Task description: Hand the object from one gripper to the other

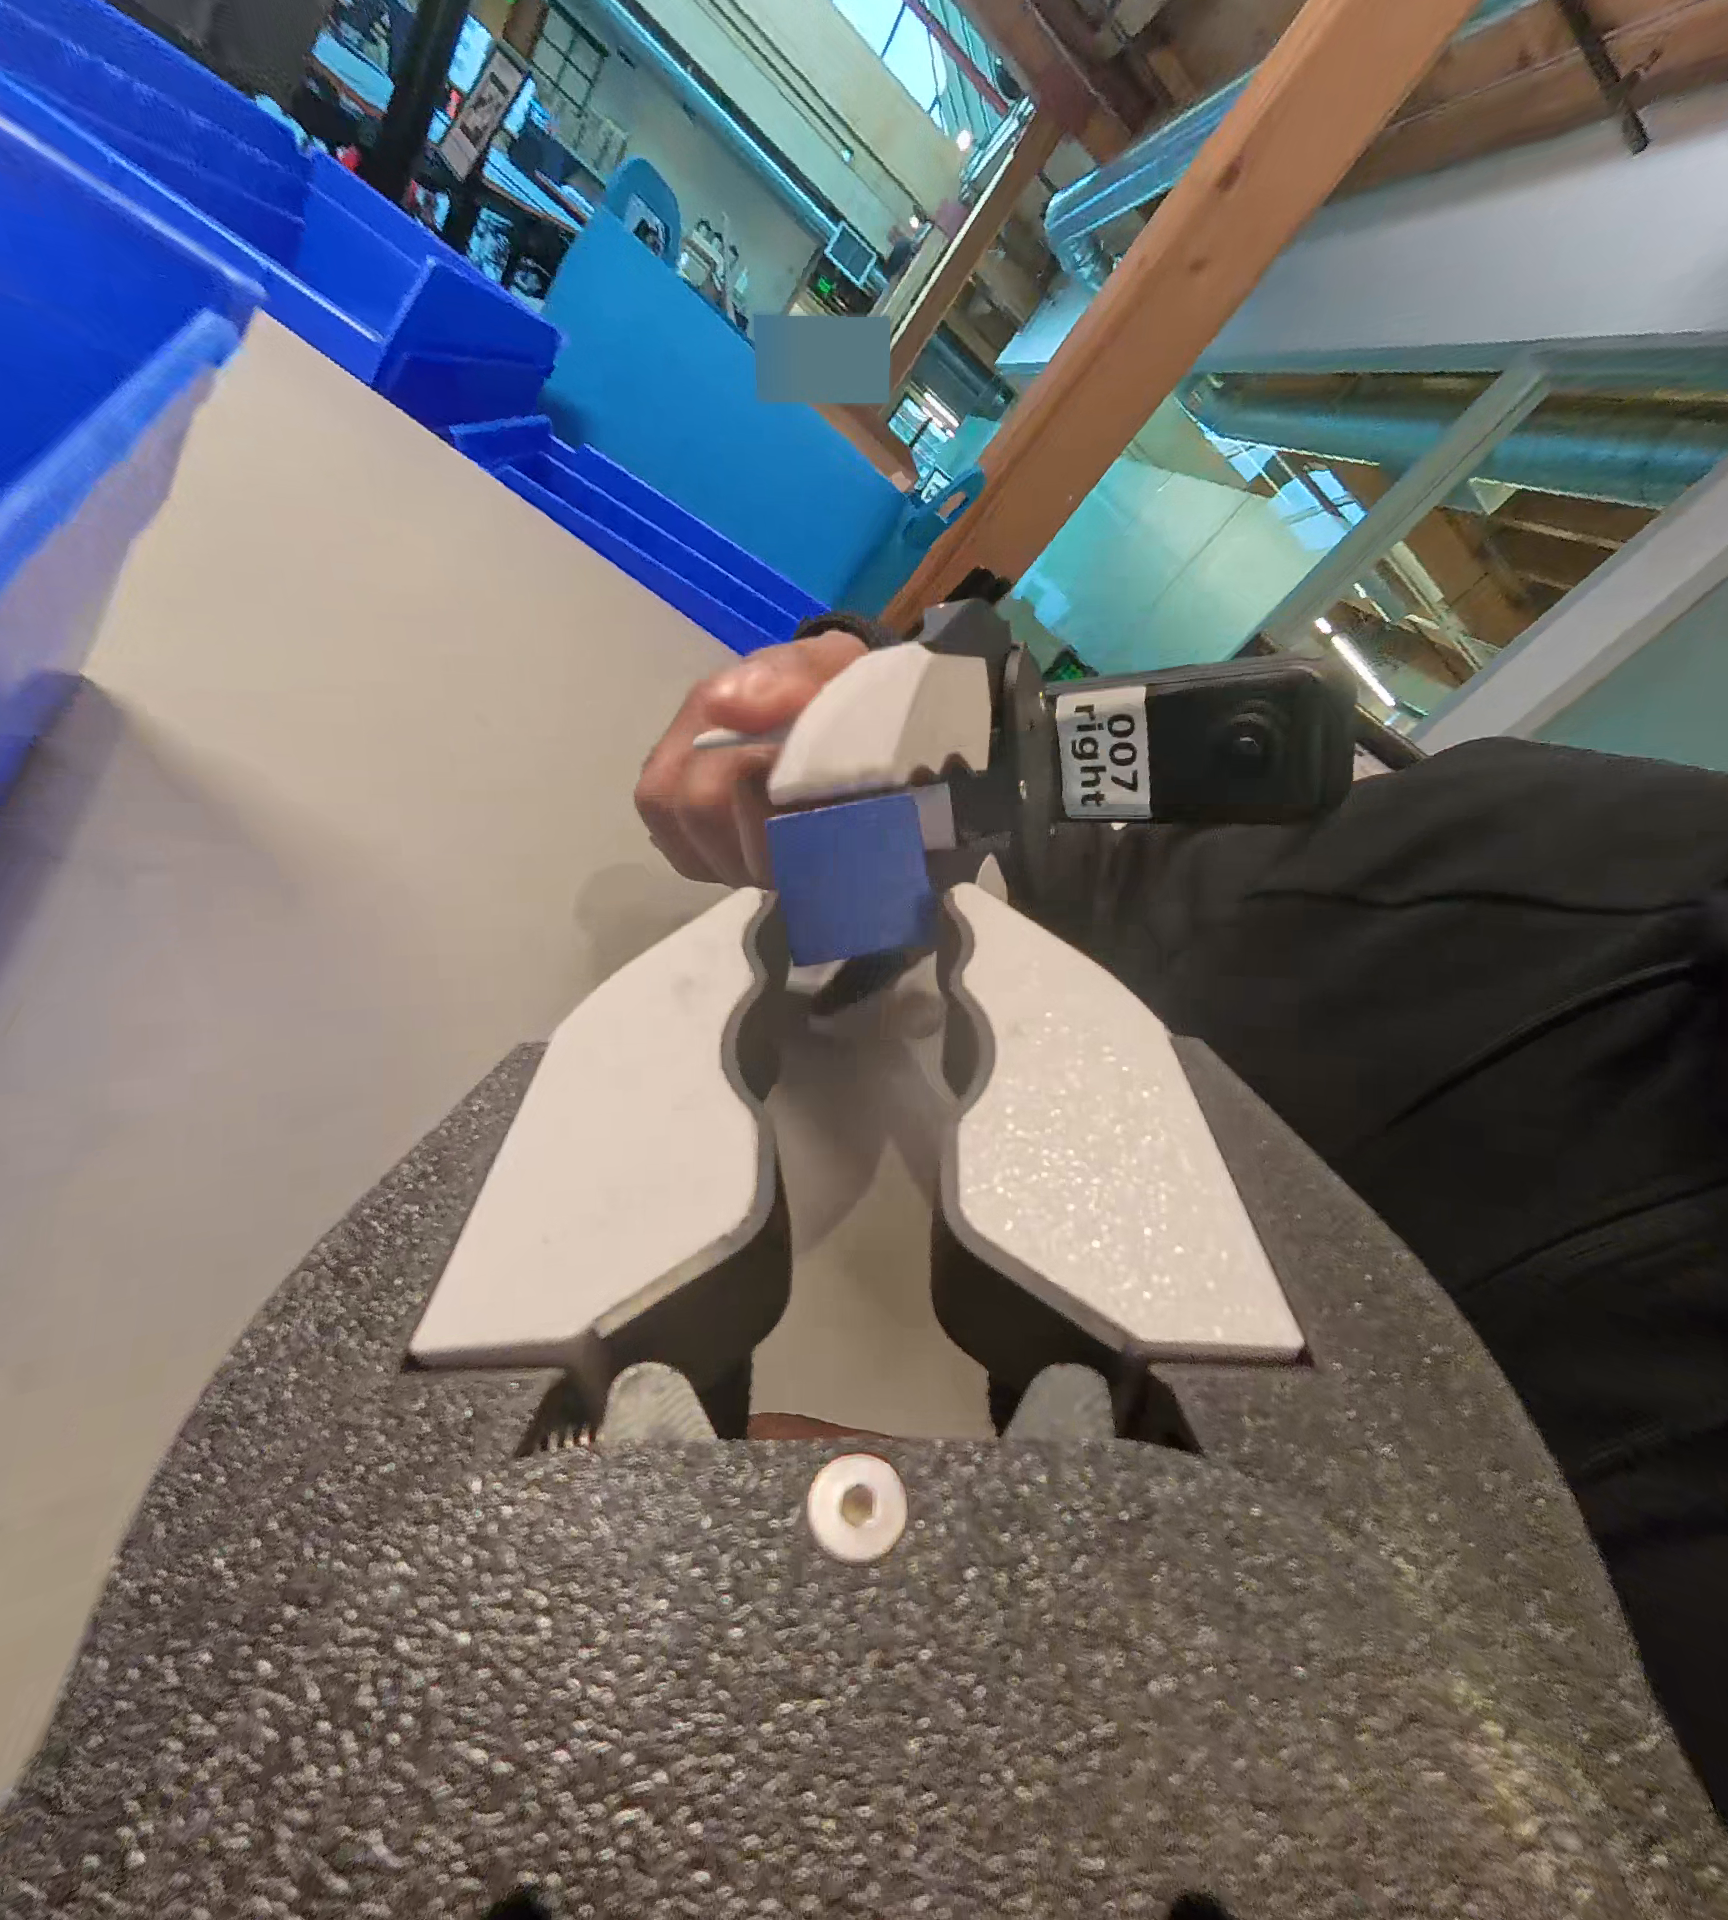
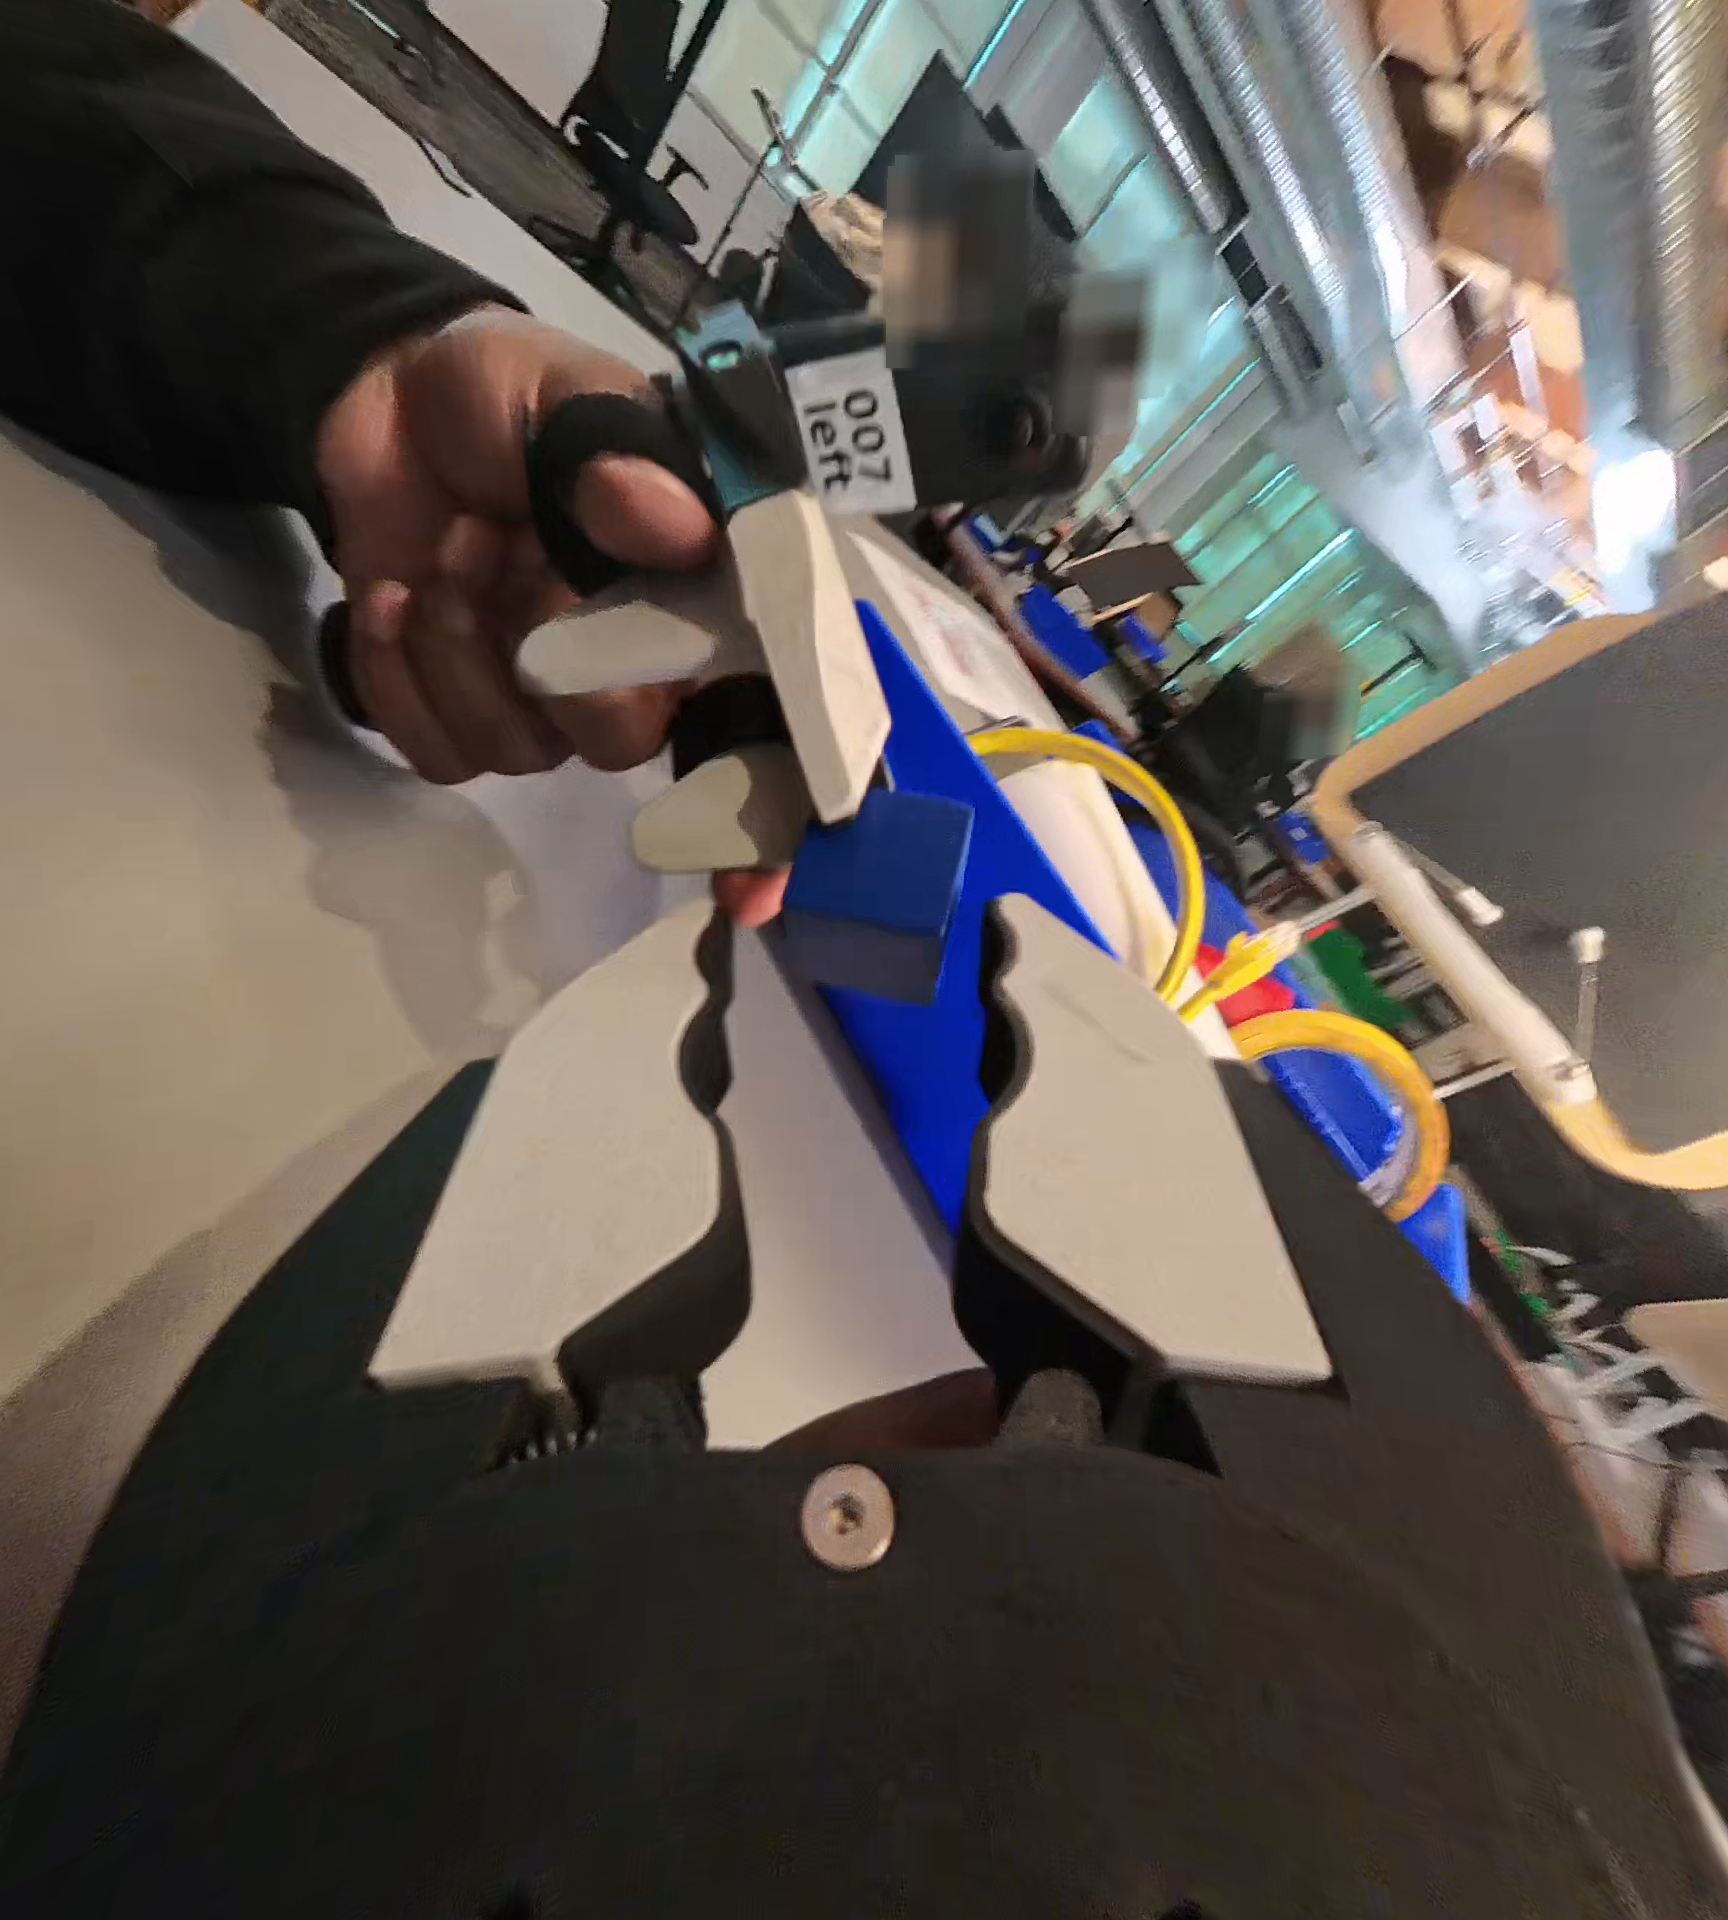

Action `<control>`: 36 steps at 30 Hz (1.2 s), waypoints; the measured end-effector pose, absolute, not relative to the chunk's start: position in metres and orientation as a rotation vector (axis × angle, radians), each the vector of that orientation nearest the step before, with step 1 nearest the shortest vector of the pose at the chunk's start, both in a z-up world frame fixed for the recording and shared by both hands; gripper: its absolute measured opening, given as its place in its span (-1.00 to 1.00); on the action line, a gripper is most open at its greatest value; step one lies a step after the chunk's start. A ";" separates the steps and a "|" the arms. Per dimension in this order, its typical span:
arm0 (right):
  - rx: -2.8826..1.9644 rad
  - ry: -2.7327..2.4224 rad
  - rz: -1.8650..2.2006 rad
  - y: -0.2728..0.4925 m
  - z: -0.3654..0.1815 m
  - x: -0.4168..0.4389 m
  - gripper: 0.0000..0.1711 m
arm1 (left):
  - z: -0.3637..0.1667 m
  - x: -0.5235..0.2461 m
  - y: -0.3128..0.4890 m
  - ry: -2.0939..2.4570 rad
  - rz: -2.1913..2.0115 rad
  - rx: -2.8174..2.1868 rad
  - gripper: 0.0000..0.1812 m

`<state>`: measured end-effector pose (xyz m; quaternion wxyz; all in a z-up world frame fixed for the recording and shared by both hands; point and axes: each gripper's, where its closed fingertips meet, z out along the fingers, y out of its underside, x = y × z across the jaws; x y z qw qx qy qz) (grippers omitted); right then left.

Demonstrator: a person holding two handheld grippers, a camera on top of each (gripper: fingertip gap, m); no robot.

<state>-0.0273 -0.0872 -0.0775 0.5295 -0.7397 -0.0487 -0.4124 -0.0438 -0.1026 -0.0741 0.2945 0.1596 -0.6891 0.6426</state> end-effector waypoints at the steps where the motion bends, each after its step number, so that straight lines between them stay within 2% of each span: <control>1: -1.749 -0.112 -0.999 -0.086 -0.075 -0.028 -0.62 | -0.076 -0.047 -0.104 -1.836 1.697 0.416 -0.70; 4: -1.801 -0.035 -0.890 -0.089 -0.080 -0.024 -0.68 | -0.081 -0.042 -0.105 -1.962 1.750 0.393 -0.66; 7: -1.843 0.041 -0.850 -0.095 -0.082 -0.016 -0.67 | -0.083 -0.031 -0.102 -2.214 1.871 0.311 -0.48; 10: -1.906 0.061 -0.888 -0.099 -0.088 -0.011 -0.67 | -0.086 -0.021 -0.101 -2.446 1.926 0.287 -0.47; 16: -2.017 -0.066 -1.236 -0.101 -0.101 -0.001 -0.67 | -0.101 -0.020 -0.111 -2.352 1.766 0.533 -0.42; 19: -2.063 -0.081 -1.394 -0.102 -0.105 0.005 -0.67 | -0.109 -0.013 -0.112 -2.499 1.777 0.582 -0.44; 23: -2.088 -0.100 -1.511 -0.098 -0.108 0.005 -0.67 | -0.114 -0.013 -0.115 -2.638 1.786 0.592 -0.61; 26: -2.040 -0.117 -1.550 -0.096 -0.103 0.004 -0.67 | -0.110 -0.010 -0.113 -2.696 1.857 0.545 -0.62; 29: -1.933 0.041 -1.344 -0.098 -0.088 0.004 -0.62 | -0.092 -0.001 -0.106 -2.517 1.992 0.615 -0.63; 31: -1.819 0.168 -1.187 -0.104 -0.071 0.005 -0.51 | -0.072 0.003 -0.101 -2.217 2.099 0.694 -0.63; 36: -1.603 0.342 -1.005 -0.105 -0.049 0.006 -0.41 | -0.034 0.004 -0.091 -1.446 2.173 0.806 -0.63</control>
